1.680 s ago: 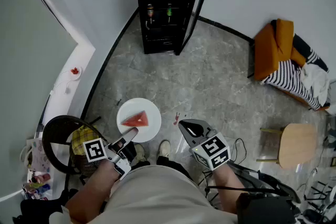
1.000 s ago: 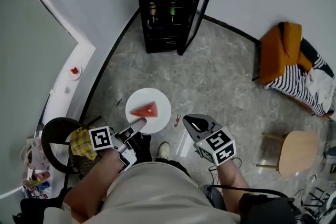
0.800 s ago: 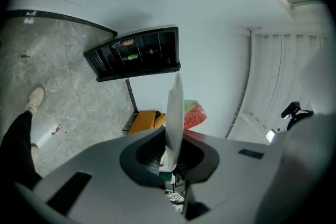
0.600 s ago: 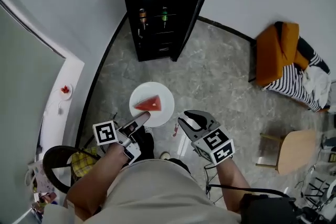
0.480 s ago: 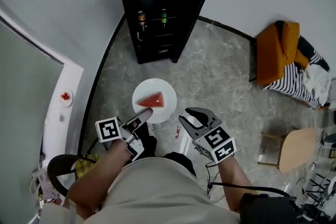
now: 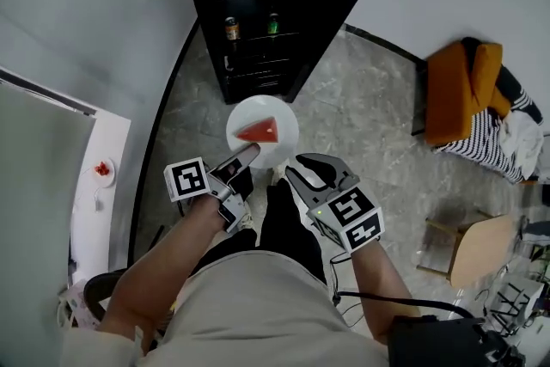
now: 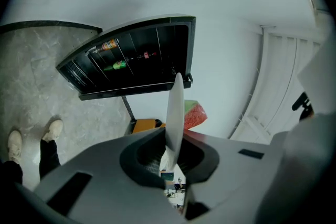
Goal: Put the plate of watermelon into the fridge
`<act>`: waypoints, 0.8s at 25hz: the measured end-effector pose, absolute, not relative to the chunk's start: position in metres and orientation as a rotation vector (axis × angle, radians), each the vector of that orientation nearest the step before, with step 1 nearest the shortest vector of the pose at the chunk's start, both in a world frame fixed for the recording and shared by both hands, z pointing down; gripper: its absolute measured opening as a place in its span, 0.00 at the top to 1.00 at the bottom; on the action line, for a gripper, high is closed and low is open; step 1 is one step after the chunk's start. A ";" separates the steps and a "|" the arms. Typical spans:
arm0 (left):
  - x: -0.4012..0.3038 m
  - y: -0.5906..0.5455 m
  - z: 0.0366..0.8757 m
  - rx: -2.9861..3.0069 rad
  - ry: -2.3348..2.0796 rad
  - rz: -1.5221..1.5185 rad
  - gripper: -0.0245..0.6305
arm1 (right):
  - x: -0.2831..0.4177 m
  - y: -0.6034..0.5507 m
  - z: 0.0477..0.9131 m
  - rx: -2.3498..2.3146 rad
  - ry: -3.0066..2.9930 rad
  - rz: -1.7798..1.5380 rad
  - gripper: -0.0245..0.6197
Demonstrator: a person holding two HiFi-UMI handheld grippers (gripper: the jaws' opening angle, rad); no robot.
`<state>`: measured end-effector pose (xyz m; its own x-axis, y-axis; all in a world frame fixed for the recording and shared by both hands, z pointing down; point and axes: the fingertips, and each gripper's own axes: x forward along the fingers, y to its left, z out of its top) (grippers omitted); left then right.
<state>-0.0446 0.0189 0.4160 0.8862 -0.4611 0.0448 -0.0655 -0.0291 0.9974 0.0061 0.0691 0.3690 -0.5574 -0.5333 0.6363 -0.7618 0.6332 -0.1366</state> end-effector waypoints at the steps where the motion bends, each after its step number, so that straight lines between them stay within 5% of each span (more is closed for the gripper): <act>1: -0.042 0.006 0.419 1.576 -0.430 -0.347 0.92 | 0.007 0.059 0.373 0.992 -2.301 0.548 0.79; 20: 0.013 -0.260 0.515 1.498 -0.669 -0.498 0.92 | 0.049 -0.158 0.448 0.655 -2.270 0.564 0.92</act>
<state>0.0128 -0.2605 0.5152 0.7294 -0.6773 0.0958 -0.1017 0.0310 0.9943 0.0493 -0.1578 0.4485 -0.6288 -0.2908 0.7212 -0.5944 0.7777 -0.2046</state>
